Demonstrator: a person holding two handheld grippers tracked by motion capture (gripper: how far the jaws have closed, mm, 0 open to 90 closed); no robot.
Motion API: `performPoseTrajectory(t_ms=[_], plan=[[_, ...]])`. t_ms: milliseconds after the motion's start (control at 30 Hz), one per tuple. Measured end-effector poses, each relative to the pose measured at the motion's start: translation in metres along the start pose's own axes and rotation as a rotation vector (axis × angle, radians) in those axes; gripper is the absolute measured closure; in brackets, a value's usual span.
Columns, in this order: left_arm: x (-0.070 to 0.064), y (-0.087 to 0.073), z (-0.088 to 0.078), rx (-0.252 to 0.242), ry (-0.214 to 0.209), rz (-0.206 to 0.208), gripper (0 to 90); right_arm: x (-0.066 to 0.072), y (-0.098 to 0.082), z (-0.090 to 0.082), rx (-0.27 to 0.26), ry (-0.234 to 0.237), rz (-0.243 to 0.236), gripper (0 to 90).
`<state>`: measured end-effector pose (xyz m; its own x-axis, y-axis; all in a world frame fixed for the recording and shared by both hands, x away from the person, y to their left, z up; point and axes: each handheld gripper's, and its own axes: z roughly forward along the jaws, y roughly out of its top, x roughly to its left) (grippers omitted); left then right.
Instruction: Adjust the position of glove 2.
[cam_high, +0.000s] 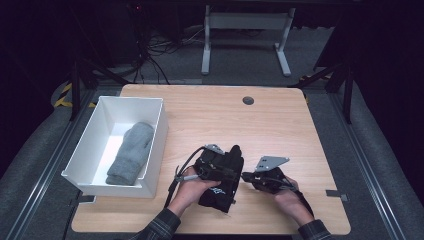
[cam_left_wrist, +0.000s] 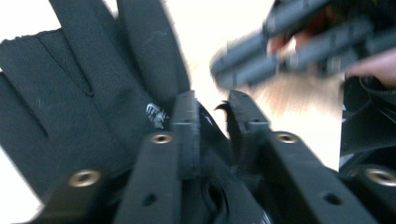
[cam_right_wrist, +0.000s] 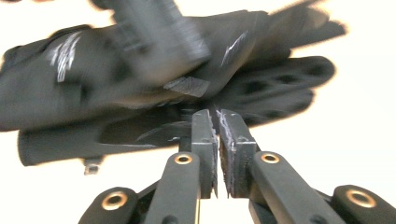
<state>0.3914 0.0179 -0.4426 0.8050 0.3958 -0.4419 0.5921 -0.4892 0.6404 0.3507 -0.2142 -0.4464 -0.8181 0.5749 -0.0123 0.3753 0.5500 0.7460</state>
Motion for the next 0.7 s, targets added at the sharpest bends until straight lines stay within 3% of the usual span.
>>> performPoseTrajectory(t_ms=[100,200,300,367,400,467,600,700], plan=[[-0.004,0.0,0.002,0.009,0.001,0.01,64.8,-0.015,-0.008,-0.014,-0.019,-0.072,0.042,77.3],[-0.008,0.0,0.001,0.011,-0.006,0.027,80.8,-0.024,-0.014,-0.019,-0.011,-0.109,0.055,72.1],[-0.022,-0.004,0.005,0.06,0.003,0.065,89.4,-0.031,-0.021,-0.022,0.003,-0.138,0.076,63.9],[-0.025,-0.005,0.008,0.076,0.006,0.075,89.5,-0.033,-0.022,-0.022,0.009,-0.145,0.079,61.9],[-0.028,-0.007,0.011,0.097,0.018,0.085,89.6,-0.036,-0.026,-0.022,0.019,-0.167,0.083,54.4],[-0.029,-0.01,0.016,0.134,0.04,0.09,89.7,-0.039,-0.029,-0.02,0.023,-0.185,0.082,48.9],[-0.03,-0.013,0.017,0.158,0.048,0.092,89.8,-0.042,-0.031,-0.018,0.038,-0.199,0.094,43.1],[-0.029,-0.016,0.011,0.17,0.088,0.111,89.8,-0.045,-0.034,-0.015,0.057,-0.206,0.108,38.8]])
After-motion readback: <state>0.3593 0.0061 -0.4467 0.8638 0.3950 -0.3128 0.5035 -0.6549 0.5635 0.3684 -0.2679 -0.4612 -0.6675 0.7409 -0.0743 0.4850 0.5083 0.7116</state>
